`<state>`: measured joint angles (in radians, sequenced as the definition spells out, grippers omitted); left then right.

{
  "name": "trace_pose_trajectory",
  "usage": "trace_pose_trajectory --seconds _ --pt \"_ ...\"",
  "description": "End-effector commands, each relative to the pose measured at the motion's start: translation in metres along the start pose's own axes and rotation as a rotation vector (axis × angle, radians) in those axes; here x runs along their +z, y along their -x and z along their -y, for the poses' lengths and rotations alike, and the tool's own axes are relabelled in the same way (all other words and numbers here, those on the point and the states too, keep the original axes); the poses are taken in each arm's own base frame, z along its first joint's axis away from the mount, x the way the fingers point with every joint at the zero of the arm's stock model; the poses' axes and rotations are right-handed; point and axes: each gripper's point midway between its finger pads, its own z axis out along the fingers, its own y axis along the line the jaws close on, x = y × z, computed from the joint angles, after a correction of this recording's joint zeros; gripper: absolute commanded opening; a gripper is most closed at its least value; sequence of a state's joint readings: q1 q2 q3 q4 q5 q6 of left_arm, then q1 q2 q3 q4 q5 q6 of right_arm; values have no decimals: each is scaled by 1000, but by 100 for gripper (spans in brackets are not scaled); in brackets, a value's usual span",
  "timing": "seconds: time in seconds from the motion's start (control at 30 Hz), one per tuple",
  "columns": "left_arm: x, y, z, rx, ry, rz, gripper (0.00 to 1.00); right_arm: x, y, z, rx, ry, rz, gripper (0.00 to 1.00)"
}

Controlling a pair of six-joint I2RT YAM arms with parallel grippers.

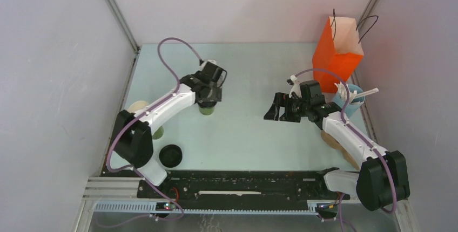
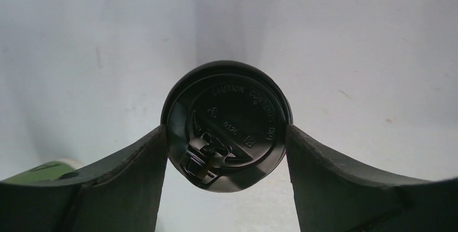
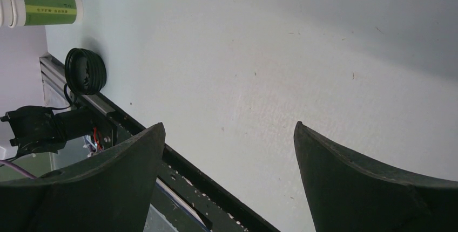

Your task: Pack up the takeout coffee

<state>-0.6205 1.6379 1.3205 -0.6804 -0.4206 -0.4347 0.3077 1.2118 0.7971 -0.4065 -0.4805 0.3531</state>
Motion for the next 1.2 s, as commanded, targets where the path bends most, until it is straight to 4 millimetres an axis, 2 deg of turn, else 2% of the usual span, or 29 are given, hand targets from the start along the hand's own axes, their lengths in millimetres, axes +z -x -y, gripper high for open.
trace_pose_trajectory --seconds 0.0,0.13,0.27,0.37,0.5,0.63,0.9,1.0,1.03,1.17 --pt "-7 18 -59 -105 85 73 67 -1 6 -7 -41 33 28 98" --pt "-5 29 -112 -229 157 114 67 0 5 -8 -42 41 25 98" --pt "-4 45 -155 -319 227 165 67 1 4 -11 -45 53 20 98" --pt "5 55 -176 -382 233 173 67 0 4 -12 -47 55 19 98" --pt "20 71 -195 -436 236 176 67 -2 3 -13 -51 53 21 97" --pt "31 80 -195 -453 217 167 68 -3 3 -14 -54 56 24 98" --pt "44 78 -193 -452 214 133 74 -4 3 -15 -55 63 26 98" --pt "45 79 -192 -446 204 124 79 -4 4 -17 -58 69 27 98" --pt "44 79 -193 -443 205 119 84 -4 3 -17 -58 68 27 98" --pt "29 88 -194 -428 197 135 97 -5 4 -20 -61 79 31 98"
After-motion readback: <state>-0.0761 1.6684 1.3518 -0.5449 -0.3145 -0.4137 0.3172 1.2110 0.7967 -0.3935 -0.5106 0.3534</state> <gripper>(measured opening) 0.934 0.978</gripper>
